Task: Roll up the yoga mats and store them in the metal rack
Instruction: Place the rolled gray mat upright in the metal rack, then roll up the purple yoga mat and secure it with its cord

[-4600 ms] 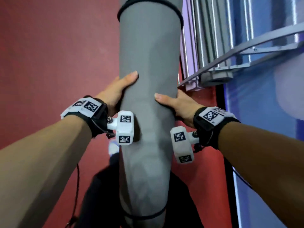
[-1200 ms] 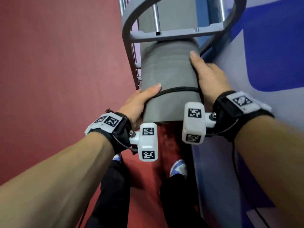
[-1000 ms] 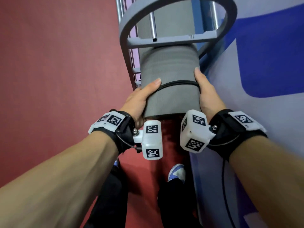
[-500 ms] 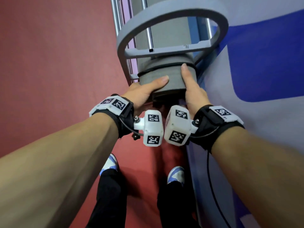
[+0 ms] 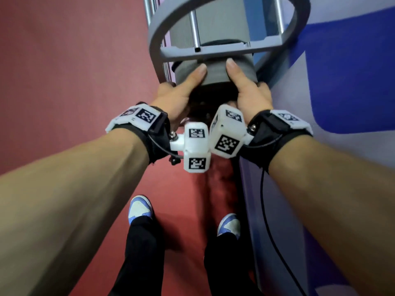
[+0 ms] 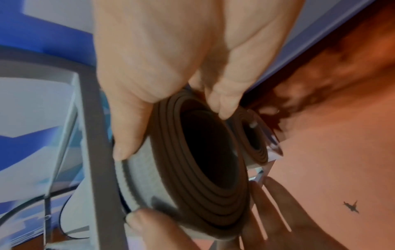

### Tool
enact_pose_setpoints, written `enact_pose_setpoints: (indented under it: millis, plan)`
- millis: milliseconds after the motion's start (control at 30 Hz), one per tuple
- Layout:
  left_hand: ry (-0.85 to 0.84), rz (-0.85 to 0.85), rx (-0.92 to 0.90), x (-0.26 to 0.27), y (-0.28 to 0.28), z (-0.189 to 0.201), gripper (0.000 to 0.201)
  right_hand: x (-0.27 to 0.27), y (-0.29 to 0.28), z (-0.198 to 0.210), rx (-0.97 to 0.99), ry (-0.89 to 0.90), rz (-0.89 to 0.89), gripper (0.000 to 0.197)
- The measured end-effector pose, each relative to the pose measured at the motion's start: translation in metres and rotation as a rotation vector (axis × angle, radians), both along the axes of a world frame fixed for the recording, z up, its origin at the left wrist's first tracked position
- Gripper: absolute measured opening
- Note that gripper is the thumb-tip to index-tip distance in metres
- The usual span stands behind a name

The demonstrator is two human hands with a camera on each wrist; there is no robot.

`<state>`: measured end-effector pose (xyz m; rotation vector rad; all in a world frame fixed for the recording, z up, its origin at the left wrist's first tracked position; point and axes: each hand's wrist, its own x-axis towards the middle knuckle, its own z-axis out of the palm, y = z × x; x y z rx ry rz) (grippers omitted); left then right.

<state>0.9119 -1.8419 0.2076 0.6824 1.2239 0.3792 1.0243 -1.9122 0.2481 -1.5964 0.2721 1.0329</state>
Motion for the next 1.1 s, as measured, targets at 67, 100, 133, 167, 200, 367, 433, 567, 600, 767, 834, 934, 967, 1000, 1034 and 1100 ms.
enact_pose_setpoints:
  millis: [67,100,133,167,200,367,433,567,600,767,834,934,967,1000,1034,1100]
  plan:
    - [0.113,-0.154,0.034,-0.004,0.001,-0.003,0.095,0.002,-0.006,-0.002,-0.03,0.045,0.022,0.073]
    - [0.134,-0.201,0.031,-0.007,0.001,-0.005,0.097,0.004,-0.006,-0.002,-0.072,0.049,0.054,0.073]
    - [0.14,-0.232,0.015,-0.009,0.001,-0.006,0.098,0.007,-0.007,-0.002,-0.125,0.032,0.09,0.075]
    - [0.139,-0.249,-0.001,-0.011,0.001,-0.007,0.094,0.01,-0.006,-0.005,-0.177,-0.013,0.129,0.079]
    - [0.142,-0.257,-0.007,-0.013,0.002,-0.006,0.083,0.012,-0.005,-0.009,-0.209,-0.054,0.154,0.085]
    - [0.207,-0.317,0.0,-0.033,0.009,0.017,0.025,-0.01,0.0,-0.009,-0.295,-0.059,0.176,0.067]
    - [0.252,-0.371,-0.001,-0.043,0.012,0.028,0.018,-0.023,0.0,-0.005,-0.361,-0.107,0.263,0.044]
    - [0.28,-0.357,-0.001,-0.086,0.045,0.069,0.019,-0.081,0.026,0.027,-0.411,-0.146,0.473,0.03]
    - [0.275,-0.344,-0.001,-0.097,0.055,0.078,0.018,-0.094,0.036,0.034,-0.403,-0.096,0.51,0.026]
    - [0.266,-0.303,0.003,-0.158,0.119,0.11,0.014,-0.16,0.111,0.07,-0.329,0.026,0.66,0.015]
    - [0.253,-0.262,0.014,-0.179,0.154,0.122,0.015,-0.179,0.151,0.085,-0.29,0.017,0.691,0.016]
    - [0.245,-0.212,0.024,-0.2,0.205,0.135,0.017,-0.19,0.211,0.101,-0.276,-0.028,0.737,0.019]
    - [0.251,-0.2,0.034,-0.206,0.229,0.141,0.017,-0.193,0.237,0.105,-0.262,-0.043,0.756,0.021]
    - [0.257,-0.192,0.042,-0.211,0.252,0.146,0.016,-0.195,0.264,0.111,-0.249,-0.042,0.757,0.022]
    - [0.268,-0.187,0.049,-0.213,0.273,0.149,0.016,-0.194,0.287,0.113,-0.239,-0.043,0.762,0.021]
    - [0.289,-0.185,0.068,-0.212,0.325,0.152,0.016,-0.191,0.343,0.112,-0.22,-0.043,0.781,0.018]
